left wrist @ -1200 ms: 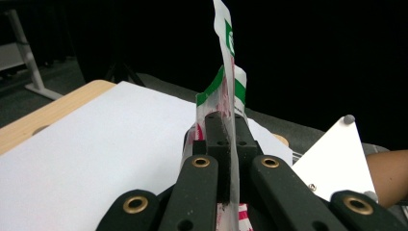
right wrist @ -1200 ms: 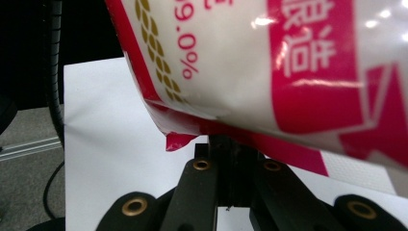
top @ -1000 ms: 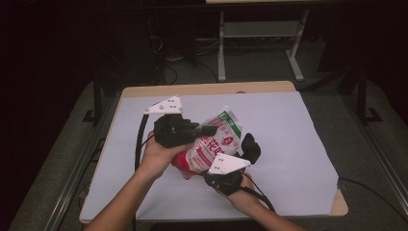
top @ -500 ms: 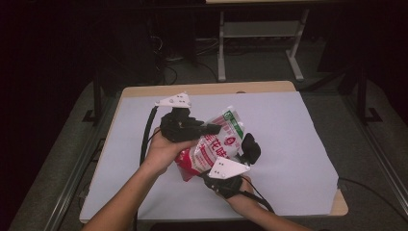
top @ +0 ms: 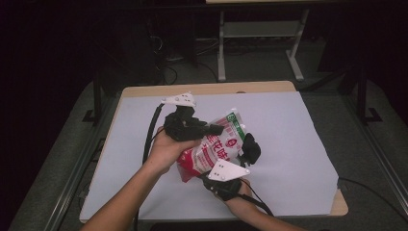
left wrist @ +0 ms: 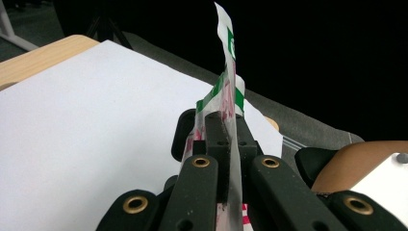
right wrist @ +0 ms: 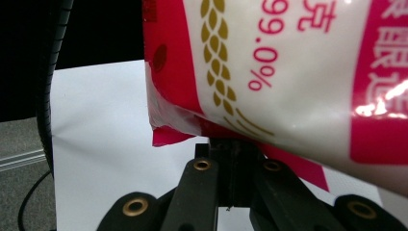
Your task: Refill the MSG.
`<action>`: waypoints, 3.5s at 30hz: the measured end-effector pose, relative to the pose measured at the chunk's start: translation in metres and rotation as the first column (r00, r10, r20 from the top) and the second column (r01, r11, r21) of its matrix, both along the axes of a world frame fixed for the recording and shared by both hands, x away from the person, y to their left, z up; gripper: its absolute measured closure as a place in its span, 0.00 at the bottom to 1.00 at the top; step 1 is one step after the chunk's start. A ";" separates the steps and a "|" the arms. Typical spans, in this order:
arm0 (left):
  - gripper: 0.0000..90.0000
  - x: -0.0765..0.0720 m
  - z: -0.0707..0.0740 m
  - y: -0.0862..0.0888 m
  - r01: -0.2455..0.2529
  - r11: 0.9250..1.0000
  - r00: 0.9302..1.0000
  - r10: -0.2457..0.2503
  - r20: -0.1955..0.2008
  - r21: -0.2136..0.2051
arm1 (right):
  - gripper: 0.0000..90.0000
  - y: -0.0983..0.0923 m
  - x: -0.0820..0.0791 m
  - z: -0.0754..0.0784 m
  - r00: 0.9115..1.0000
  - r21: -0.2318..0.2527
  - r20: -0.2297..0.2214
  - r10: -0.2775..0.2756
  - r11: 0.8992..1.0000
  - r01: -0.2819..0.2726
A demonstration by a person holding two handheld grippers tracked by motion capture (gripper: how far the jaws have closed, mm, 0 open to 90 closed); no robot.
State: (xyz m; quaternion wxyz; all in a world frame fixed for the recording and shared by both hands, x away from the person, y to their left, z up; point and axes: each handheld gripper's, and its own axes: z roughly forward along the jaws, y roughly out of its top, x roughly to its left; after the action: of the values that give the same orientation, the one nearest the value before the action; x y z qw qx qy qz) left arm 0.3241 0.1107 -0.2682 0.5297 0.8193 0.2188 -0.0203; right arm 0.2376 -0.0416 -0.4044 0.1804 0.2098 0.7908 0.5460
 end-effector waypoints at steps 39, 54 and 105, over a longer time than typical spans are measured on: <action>1.00 0.003 -0.001 -0.011 -0.003 1.000 1.000 0.003 0.003 0.031 | 1.00 0.002 0.002 -0.001 1.000 0.020 -0.019 -0.007 1.000 0.008; 1.00 0.004 -0.001 -0.012 -0.007 0.999 1.000 0.007 -0.009 0.046 | 1.00 0.002 0.004 -0.001 0.999 0.040 -0.042 0.017 0.999 -0.016; 1.00 0.009 -0.004 -0.017 -0.013 0.997 0.999 0.016 -0.045 0.081 | 1.00 0.002 0.009 -0.003 0.995 0.060 -0.076 0.066 0.996 -0.061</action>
State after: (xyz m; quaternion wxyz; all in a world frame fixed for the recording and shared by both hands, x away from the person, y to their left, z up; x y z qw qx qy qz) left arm 0.3327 0.0933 -0.2719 0.4914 0.8376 0.2373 -0.0262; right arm 0.2466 -0.0401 -0.4071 0.1260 0.2108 0.7874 0.5654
